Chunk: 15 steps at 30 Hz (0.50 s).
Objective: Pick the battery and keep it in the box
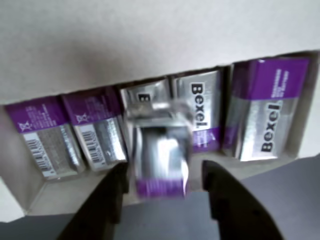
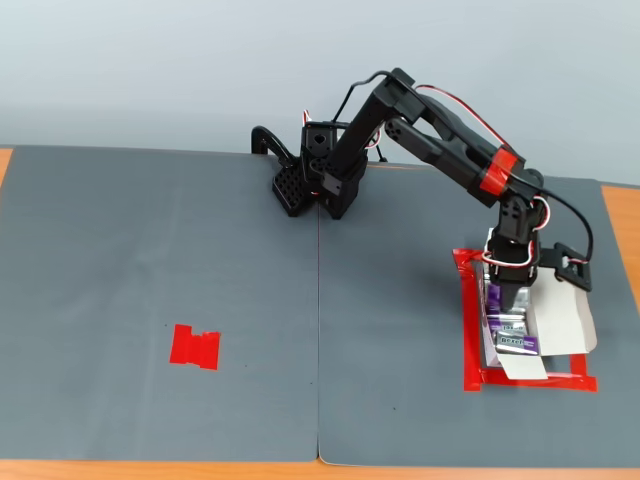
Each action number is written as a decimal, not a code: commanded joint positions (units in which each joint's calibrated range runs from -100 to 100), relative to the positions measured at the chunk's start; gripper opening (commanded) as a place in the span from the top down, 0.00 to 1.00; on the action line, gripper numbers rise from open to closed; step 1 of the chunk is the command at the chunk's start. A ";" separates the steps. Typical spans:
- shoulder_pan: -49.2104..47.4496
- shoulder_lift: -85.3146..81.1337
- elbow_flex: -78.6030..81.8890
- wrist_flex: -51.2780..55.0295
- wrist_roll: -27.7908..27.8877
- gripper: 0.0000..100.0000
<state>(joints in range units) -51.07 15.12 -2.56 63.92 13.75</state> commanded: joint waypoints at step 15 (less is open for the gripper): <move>0.08 -5.25 -3.73 -0.20 -0.23 0.80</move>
<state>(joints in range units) -51.07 15.04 -3.10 63.92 13.75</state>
